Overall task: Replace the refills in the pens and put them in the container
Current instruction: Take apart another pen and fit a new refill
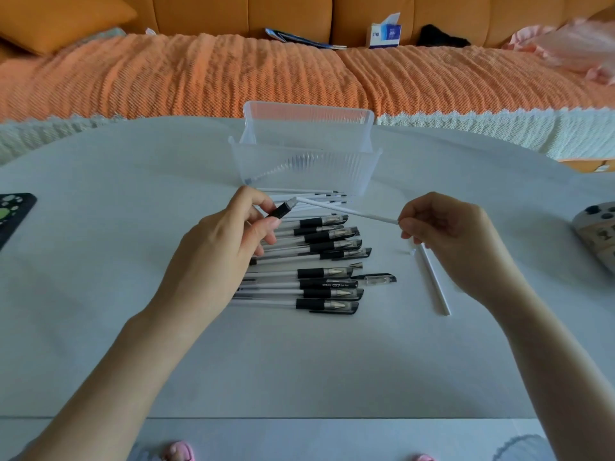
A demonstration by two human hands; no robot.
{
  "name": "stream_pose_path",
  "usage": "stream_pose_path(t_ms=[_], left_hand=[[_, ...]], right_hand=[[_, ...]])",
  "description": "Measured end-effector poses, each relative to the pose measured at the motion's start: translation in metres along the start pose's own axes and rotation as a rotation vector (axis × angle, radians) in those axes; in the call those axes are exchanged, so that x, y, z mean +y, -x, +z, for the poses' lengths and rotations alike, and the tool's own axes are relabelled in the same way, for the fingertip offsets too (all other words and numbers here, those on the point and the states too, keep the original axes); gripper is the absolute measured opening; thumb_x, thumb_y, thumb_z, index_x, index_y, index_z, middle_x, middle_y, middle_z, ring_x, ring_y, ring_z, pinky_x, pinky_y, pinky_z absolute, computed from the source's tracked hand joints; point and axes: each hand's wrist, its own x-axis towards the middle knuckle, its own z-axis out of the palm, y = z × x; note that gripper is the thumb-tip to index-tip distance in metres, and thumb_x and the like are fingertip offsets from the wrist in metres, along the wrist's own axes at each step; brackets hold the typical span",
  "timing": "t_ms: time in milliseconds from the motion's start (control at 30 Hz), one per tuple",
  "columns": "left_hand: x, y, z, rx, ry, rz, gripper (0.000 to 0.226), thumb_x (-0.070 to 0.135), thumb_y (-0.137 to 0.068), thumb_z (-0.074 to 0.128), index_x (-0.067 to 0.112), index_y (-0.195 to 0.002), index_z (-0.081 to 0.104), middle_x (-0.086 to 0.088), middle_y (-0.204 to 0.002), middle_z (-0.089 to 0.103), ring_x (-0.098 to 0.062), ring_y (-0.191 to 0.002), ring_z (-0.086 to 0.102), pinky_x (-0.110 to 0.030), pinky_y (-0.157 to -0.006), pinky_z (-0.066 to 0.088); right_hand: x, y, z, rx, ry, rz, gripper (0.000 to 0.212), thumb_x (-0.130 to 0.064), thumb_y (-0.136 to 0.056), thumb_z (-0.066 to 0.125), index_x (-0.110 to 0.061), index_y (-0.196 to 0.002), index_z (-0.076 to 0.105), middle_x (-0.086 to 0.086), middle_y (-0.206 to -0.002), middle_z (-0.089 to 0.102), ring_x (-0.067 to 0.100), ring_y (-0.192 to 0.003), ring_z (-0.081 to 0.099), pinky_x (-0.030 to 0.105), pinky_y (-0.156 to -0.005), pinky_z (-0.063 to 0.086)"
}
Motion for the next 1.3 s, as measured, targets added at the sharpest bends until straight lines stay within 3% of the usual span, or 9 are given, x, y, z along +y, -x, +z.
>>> stream_pose_path(t_ms=[133, 333, 467, 600, 700, 900, 1067, 1200, 1300], left_hand=[[-0.001, 0.0, -0.002, 0.006, -0.041, 0.001, 0.006, 0.028, -0.093, 0.051, 0.032, -0.093, 0.047, 0.015, -0.078, 0.063, -0.003, -0.069, 0.06, -0.026, -0.068, 0.047], [-0.005, 0.0, -0.006, 0.047, -0.1, 0.031, 0.009, 0.031, -0.087, 0.06, 0.027, -0.094, 0.057, 0.016, -0.079, 0.063, -0.006, -0.073, 0.059, -0.032, -0.07, 0.05], [-0.005, -0.001, -0.007, 0.031, -0.135, 0.063, 0.011, 0.031, -0.082, 0.065, 0.028, -0.093, 0.063, 0.016, -0.081, 0.062, -0.002, -0.077, 0.056, -0.015, -0.07, 0.043], [0.002, 0.005, 0.005, -0.008, -0.139, 0.122, 0.013, 0.034, -0.085, 0.065, 0.03, -0.098, 0.064, 0.021, -0.088, 0.063, 0.0, -0.075, 0.059, -0.027, -0.069, 0.05], [0.009, 0.009, 0.015, -0.057, -0.145, 0.204, 0.018, 0.035, -0.085, 0.059, 0.032, -0.103, 0.062, 0.023, -0.093, 0.061, 0.003, -0.077, 0.055, -0.022, -0.064, 0.046], [0.018, 0.014, 0.021, -0.091, -0.063, 0.213, 0.023, 0.04, -0.084, 0.048, 0.036, -0.106, 0.056, 0.03, -0.084, 0.054, 0.005, -0.071, 0.053, -0.013, -0.063, 0.042], [0.017, 0.011, 0.024, -0.047, 0.003, 0.204, 0.025, 0.053, -0.084, 0.048, 0.035, -0.097, 0.061, 0.022, -0.086, 0.062, -0.001, -0.073, 0.057, -0.016, -0.063, 0.041], [0.02, 0.012, 0.025, 0.008, -0.033, 0.226, 0.02, 0.046, -0.084, 0.05, 0.034, -0.093, 0.063, 0.018, -0.086, 0.065, -0.004, -0.071, 0.06, -0.031, -0.062, 0.049], [0.023, 0.013, 0.026, 0.026, -0.061, 0.204, 0.018, 0.046, -0.083, 0.049, 0.033, -0.09, 0.059, 0.018, -0.081, 0.065, -0.006, -0.063, 0.058, -0.032, -0.059, 0.05]], right_hand=[[-0.002, 0.001, 0.0, 0.002, 0.068, -0.012, 0.022, -0.001, -0.084, 0.06, -0.021, -0.074, 0.061, -0.001, -0.063, 0.063, 0.013, -0.063, 0.056, 0.013, -0.063, 0.041], [-0.006, 0.003, 0.001, 0.013, 0.174, -0.054, 0.018, 0.004, -0.083, 0.059, -0.012, -0.077, 0.061, 0.001, -0.067, 0.063, 0.002, -0.063, 0.053, 0.006, -0.062, 0.038], [-0.009, 0.003, 0.002, -0.007, 0.195, -0.101, 0.017, 0.009, -0.081, 0.059, -0.007, -0.078, 0.063, -0.004, -0.067, 0.061, 0.0, -0.065, 0.055, 0.005, -0.063, 0.038], [-0.018, 0.007, 0.015, -0.043, 0.153, -0.155, 0.018, 0.003, -0.081, 0.064, -0.015, -0.078, 0.063, -0.015, -0.067, 0.06, -0.003, -0.066, 0.055, 0.006, -0.066, 0.04], [-0.028, 0.012, 0.028, -0.107, 0.044, -0.167, 0.016, -0.002, -0.081, 0.066, -0.018, -0.08, 0.067, -0.015, -0.071, 0.064, -0.001, -0.07, 0.059, 0.005, -0.069, 0.04], [-0.034, 0.015, 0.038, -0.151, -0.15, -0.089, 0.023, 0.002, -0.079, 0.067, -0.021, -0.083, 0.067, -0.005, -0.071, 0.069, 0.013, -0.064, 0.063, 0.024, -0.072, 0.052], [-0.036, 0.016, 0.038, -0.2, -0.276, -0.035, 0.021, 0.001, -0.079, 0.069, -0.016, -0.089, 0.065, 0.003, -0.074, 0.07, 0.013, -0.062, 0.063, 0.02, -0.067, 0.051], [-0.035, 0.016, 0.038, -0.193, -0.17, -0.023, 0.009, -0.008, -0.08, 0.07, -0.017, -0.08, 0.071, -0.001, -0.066, 0.068, 0.013, -0.059, 0.062, 0.025, -0.063, 0.052], [-0.036, 0.018, 0.037, -0.196, -0.085, -0.072, 0.006, -0.011, -0.08, 0.07, -0.016, -0.078, 0.072, -0.006, -0.065, 0.066, 0.01, -0.059, 0.061, 0.022, -0.063, 0.05]])
